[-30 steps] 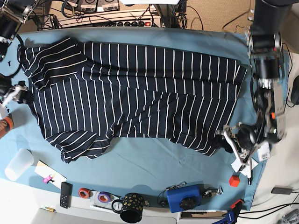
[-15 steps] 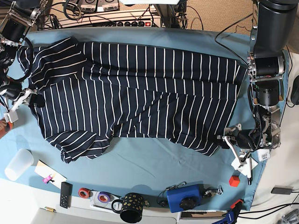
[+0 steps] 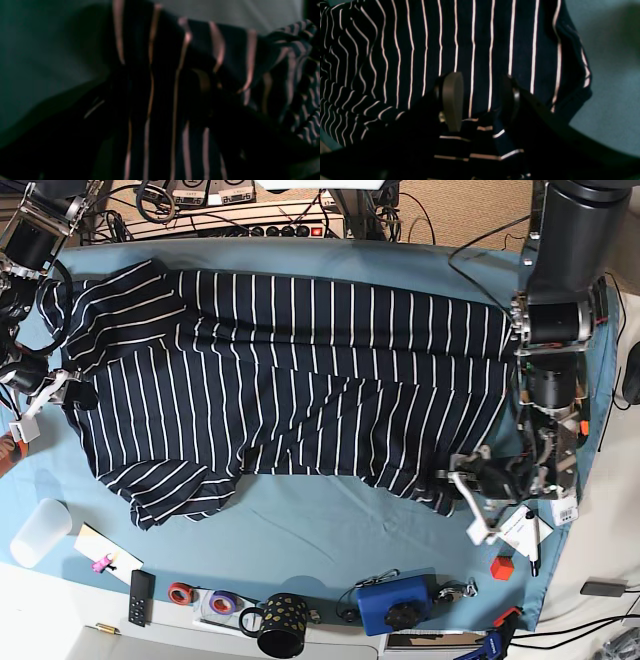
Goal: Layout the t-shirt on the table in an organized manner, then fold the t-shirt properly
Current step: 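Grasp the shirt hem corner with the left gripper and tug it straight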
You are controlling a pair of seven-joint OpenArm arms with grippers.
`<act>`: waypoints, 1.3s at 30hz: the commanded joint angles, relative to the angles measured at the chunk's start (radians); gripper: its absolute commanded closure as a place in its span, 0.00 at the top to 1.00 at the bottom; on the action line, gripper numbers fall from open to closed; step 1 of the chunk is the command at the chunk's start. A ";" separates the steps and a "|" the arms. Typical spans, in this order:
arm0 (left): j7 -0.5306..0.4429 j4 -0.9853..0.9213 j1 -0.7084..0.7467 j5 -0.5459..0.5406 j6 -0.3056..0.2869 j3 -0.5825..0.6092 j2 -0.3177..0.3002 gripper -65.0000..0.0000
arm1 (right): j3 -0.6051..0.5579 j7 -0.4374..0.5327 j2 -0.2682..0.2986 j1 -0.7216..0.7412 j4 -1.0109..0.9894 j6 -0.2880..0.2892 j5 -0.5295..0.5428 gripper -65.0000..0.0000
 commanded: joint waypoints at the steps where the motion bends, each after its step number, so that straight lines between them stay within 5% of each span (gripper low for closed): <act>1: -0.014 0.016 -0.036 -0.009 -0.007 -0.002 -0.005 0.55 | 0.006 0.018 0.028 0.017 0.014 0.001 0.020 0.38; 8: -0.059 0.016 -0.039 0.001 0.063 -0.003 -0.007 0.43 | 0.006 0.014 0.028 0.017 0.014 0.001 0.020 0.38; 15: -0.069 0.018 -0.053 0.001 0.062 -0.003 -0.044 0.00 | 0.006 0.014 0.028 0.017 0.014 0.001 0.019 0.38; 19: -0.157 0.020 -0.064 0.025 0.074 -0.005 -0.079 0.00 | 0.006 0.014 0.028 0.017 0.014 0.001 0.015 0.38; 23: -0.172 0.020 -0.075 0.109 0.174 -0.005 -0.096 0.00 | 0.006 0.015 0.028 0.017 0.014 0.001 -0.006 0.38; 30: -0.170 0.020 -0.071 0.108 0.104 -0.005 -0.096 0.00 | 0.006 0.019 0.028 0.017 0.014 0.001 -0.006 0.38; 34: -0.141 0.020 -0.072 0.093 0.109 -0.005 -0.096 0.41 | 0.006 0.037 0.028 0.017 0.014 0.001 -0.006 0.38; 36: -0.088 0.026 -0.075 0.045 0.140 -0.005 -0.101 0.46 | 0.007 0.061 0.028 0.020 0.014 0.001 -0.006 0.38; 39: 0.008 0.076 -0.074 -0.105 0.098 -0.006 -0.129 0.46 | 0.026 0.090 0.028 0.048 0.014 0.001 -0.014 0.38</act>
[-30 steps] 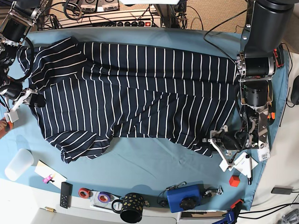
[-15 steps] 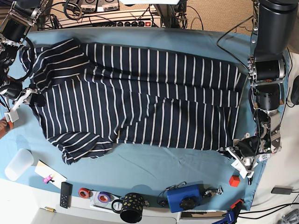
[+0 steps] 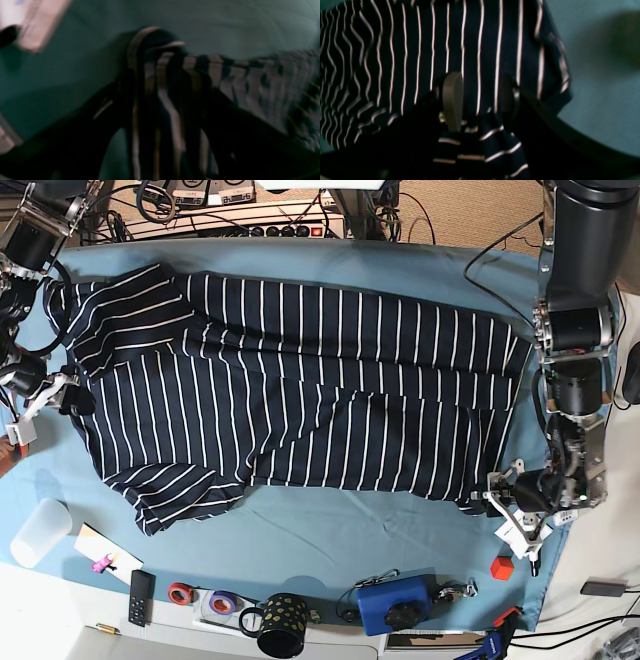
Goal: Layout the t-shirt on the table in an organized manner, then fold the t-shirt properly
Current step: 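Grasp the shirt hem corner with the left gripper and tug it straight, then grasp the sleeve near the right gripper and fold it onto the shirt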
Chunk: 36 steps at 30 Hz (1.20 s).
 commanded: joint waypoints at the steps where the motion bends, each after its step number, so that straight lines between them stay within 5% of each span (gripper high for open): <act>1: 0.016 0.050 -0.043 -0.074 -0.024 -0.014 -0.034 0.46 | 0.021 0.045 0.031 0.043 0.015 0.001 0.013 0.38; 5: 0.196 0.167 -0.043 -0.264 -0.069 -0.104 -0.079 0.46 | 0.035 0.132 0.031 0.142 0.014 0.001 -0.129 0.38; 8: 0.281 0.240 -0.043 -0.296 -0.069 -0.198 -0.097 0.45 | -0.013 0.231 0.031 0.211 0.012 0.001 -0.317 0.38; 15: 0.428 0.375 -0.037 -0.322 -0.081 -0.339 -0.108 0.44 | -0.359 0.431 0.031 0.341 -0.104 -0.173 -0.620 0.38; 21: 0.436 0.435 0.030 -0.332 -0.072 -0.337 -0.137 0.44 | -0.576 0.489 -0.023 0.514 -0.404 -0.200 -0.711 0.38; 31: 0.431 0.563 0.218 -0.386 -0.072 -0.338 -0.141 0.44 | -0.598 0.555 -0.130 0.555 -0.584 -0.208 -0.812 0.36; 36: 0.431 0.606 0.248 -0.397 -0.072 -0.338 -0.141 0.44 | -0.598 0.515 -0.133 0.511 -0.584 -0.214 -0.819 0.13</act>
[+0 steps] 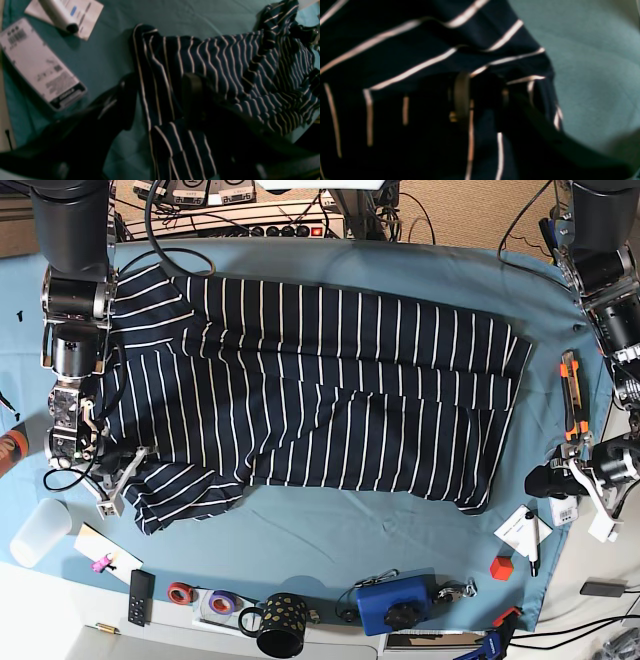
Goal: Layout the t-shirt on the table in an organized manner, then fold the t-shirt properly
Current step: 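Grasp the sleeve near the right gripper and fold it onto the shirt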
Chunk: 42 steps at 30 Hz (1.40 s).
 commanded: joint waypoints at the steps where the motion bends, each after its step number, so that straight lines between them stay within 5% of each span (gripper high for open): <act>1: -0.017 0.021 -0.028 -0.022 0.000 -0.004 -0.020 0.44 | 0.003 -0.049 0.017 0.011 0.008 -0.004 -0.030 0.06; 2: -0.024 0.022 -0.028 -0.022 0.000 -0.004 -0.020 0.44 | 0.003 -0.072 0.019 0.008 0.009 -0.005 -0.050 0.00; 8: -0.031 0.022 -0.028 -0.023 -0.001 -0.004 -0.019 0.44 | 0.003 -0.147 0.044 0.001 0.085 -0.005 -0.030 0.00; 21: -0.057 0.022 -0.028 -0.022 -0.001 -0.004 -0.020 0.44 | 0.020 -0.491 0.230 -0.307 0.708 -0.013 0.274 0.00; 31: -0.058 0.022 -0.028 -0.022 -0.001 -0.004 -0.019 0.44 | 0.282 -0.512 0.246 -0.658 0.979 0.034 0.414 0.00; 37: -0.069 0.022 -0.028 -0.022 -0.001 -0.004 -0.019 0.44 | 0.322 -0.519 0.246 -0.721 0.990 0.068 0.364 0.00; 40: -0.076 0.022 -0.028 -0.022 -0.001 -0.004 -0.019 0.44 | 0.322 -0.549 0.250 -0.721 0.990 0.073 0.364 0.28; 42: -0.075 0.022 -0.027 -0.022 -0.001 -0.004 -0.020 0.44 | 0.323 -0.571 0.249 -0.717 0.993 0.064 0.369 0.34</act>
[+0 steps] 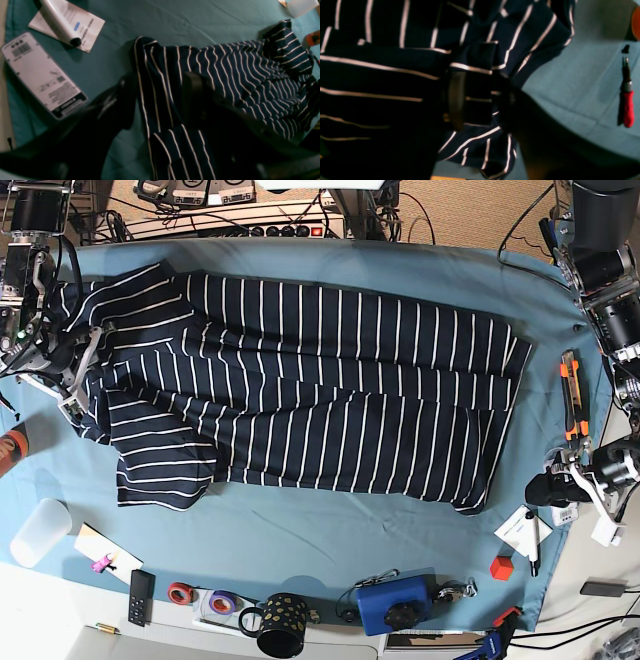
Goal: Layout the t-shirt on the table in an organized manner, then fold the t-shirt properly
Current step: 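Grasp the sleeve near the right gripper and fold it onto the shirt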
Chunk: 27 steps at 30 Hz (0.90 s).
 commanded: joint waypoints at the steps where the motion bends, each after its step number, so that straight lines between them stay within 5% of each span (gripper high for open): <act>1: -0.021 0.016 -0.029 -0.022 -0.001 -0.004 -0.020 0.44 | 0.013 0.006 0.029 0.024 0.022 -0.005 0.001 0.34; 3: -0.019 0.016 -0.030 -0.022 0.000 -0.004 -0.019 0.44 | 0.030 0.035 0.029 0.048 0.028 -0.005 0.000 0.34; 5: -0.019 0.016 -0.030 -0.022 0.000 -0.004 -0.020 0.44 | 0.067 0.171 0.030 0.069 0.027 -0.006 -0.021 0.34; 7: -0.005 0.016 -0.030 -0.023 0.000 -0.004 -0.020 0.44 | 0.093 0.282 0.026 0.116 0.014 -0.088 -0.080 0.34; 9: 0.010 0.016 -0.029 -0.023 0.000 -0.004 -0.020 0.44 | 0.090 0.282 0.027 0.204 -0.045 -0.132 -0.129 0.34; 18: 0.016 0.016 -0.029 -0.023 0.000 -0.004 -0.019 0.44 | -0.029 0.332 0.024 0.628 -0.623 0.007 -0.032 0.34; 27: 0.016 0.016 -0.029 -0.057 -0.004 -0.004 -0.019 0.44 | -0.208 0.441 -0.113 0.867 -1.021 -0.008 -0.103 0.34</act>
